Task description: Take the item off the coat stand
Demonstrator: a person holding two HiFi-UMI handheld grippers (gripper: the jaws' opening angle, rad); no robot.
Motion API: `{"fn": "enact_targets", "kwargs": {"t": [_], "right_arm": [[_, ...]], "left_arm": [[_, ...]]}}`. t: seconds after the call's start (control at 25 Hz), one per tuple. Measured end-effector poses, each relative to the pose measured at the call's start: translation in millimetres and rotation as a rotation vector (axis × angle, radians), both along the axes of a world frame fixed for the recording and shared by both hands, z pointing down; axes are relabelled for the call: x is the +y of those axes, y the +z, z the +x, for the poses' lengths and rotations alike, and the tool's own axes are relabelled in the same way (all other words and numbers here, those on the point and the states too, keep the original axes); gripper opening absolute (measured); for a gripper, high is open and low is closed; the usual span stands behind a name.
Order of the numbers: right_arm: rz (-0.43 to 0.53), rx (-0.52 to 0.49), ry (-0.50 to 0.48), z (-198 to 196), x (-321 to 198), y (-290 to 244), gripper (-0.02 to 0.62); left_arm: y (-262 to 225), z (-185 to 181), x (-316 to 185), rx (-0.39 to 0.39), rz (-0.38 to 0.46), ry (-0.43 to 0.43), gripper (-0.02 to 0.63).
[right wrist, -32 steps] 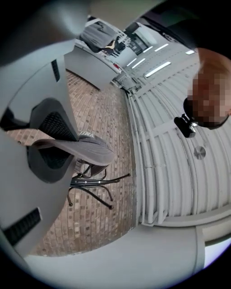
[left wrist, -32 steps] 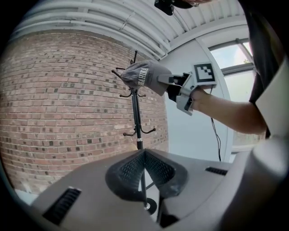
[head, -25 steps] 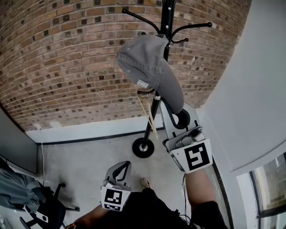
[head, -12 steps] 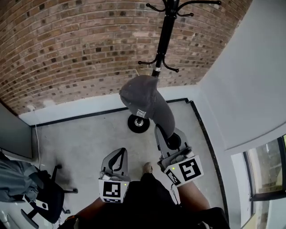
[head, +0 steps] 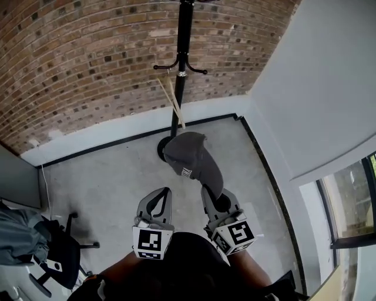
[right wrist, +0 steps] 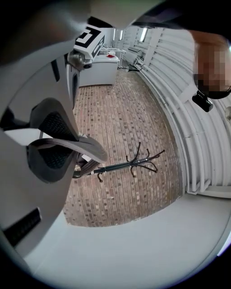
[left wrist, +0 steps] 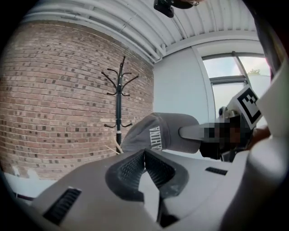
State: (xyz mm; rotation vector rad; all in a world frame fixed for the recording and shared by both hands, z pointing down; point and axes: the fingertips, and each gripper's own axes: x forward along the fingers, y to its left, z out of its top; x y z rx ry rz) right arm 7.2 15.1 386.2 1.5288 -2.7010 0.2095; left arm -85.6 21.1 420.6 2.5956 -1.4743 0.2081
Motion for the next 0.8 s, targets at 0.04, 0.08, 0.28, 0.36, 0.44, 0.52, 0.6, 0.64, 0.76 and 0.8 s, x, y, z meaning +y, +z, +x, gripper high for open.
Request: {"fn": "enact_targets", "kwargs": {"t": [0.04,0.08,0.28,0.36,0.44,0.52,0.6,0.64,0.76,0.8], "right_arm": [[-0.008,-0.006,0.015,18,11,2,0.031],[-0.015,-0.011,0.03,37,23,4,0.031],[-0.092,-0.045,0.111,129,90,31,0.031],[-0.1,-0.069,0.114,154,114,40,0.031],[-0.1,-0.095,0.1,170,138,46,0.031],[-0.11,-0.115,0.092,182,159,50,0.031],[-0.114,-0.137,0.083,190,177,51,0.031],[-0.119,-0.14,0.081,193,185,53,0.031],[-0.14,-0.127,0.089,201,206,63,0.031],[-0.151,-0.123,0.094,203,210,68,0.031]], "left_arm": [[-1,20,8,-0.003,0.001,0.022,0.041],[-2,40,17,-0.006,0.005,0.044,0.041],[4,128,80,-0.026,0.027,0.116,0.041],[13,150,108,-0.037,0.007,0.12,0.041],[25,166,136,-0.055,-0.041,0.116,0.041],[35,180,157,-0.065,-0.068,0.113,0.041],[40,190,171,-0.066,-0.082,0.107,0.041],[43,193,177,-0.065,-0.089,0.103,0.041],[49,197,190,-0.062,-0.101,0.092,0.041],[50,198,192,-0.06,-0.1,0.089,0.041]]}}
